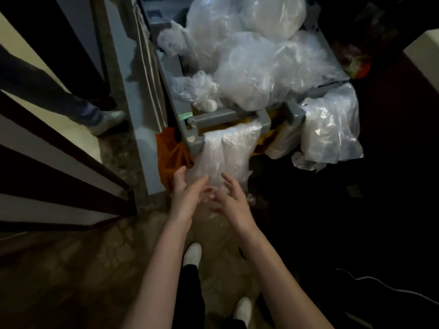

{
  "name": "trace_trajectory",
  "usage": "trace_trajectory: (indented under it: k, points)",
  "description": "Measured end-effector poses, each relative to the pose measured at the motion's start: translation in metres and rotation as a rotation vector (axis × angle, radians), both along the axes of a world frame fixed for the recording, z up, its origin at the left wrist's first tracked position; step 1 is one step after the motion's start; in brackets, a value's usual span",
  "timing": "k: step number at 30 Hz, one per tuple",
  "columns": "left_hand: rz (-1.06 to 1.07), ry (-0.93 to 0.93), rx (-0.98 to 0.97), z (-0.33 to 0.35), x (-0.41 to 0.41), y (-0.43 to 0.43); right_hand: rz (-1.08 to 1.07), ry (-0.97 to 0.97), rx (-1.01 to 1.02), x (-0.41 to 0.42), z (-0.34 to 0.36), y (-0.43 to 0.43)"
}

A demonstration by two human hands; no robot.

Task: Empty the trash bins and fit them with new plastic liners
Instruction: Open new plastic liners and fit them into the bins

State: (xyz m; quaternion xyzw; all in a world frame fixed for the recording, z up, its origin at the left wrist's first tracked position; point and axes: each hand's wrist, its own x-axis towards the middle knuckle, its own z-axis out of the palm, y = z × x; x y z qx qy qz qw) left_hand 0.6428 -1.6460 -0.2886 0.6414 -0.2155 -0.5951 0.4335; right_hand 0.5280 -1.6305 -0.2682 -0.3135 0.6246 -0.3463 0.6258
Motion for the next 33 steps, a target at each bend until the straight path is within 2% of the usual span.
trace_trajectory:
  k: [4,8,11,16,20,28,33]
  points:
    - [-0.159,-0.127,0.099,-0.022,0.0,-0.001,-0.014,0.021,0.016,0.016,-0.014,-0.003]
    - [-0.277,-0.227,0.067,-0.026,-0.002,0.009,-0.069,0.024,0.044,0.015,-0.016,0.001]
    - [-0.25,-0.181,0.08,-0.021,-0.01,0.021,-0.083,0.1,0.076,0.011,-0.013,0.01]
    - [-0.258,-0.064,0.013,-0.002,-0.028,0.042,-0.137,0.112,0.033,-0.004,0.005,0.031]
    - [-0.331,-0.098,-0.041,0.018,-0.052,0.065,-0.151,0.141,-0.042,-0.028,0.025,0.057]
    - [-0.53,-0.139,-0.176,0.074,-0.146,0.148,-0.325,0.219,-0.22,-0.116,0.071,0.16]
    - [-0.739,-0.157,-0.257,0.099,-0.248,0.238,-0.582,0.201,-0.292,-0.21,0.09,0.268]
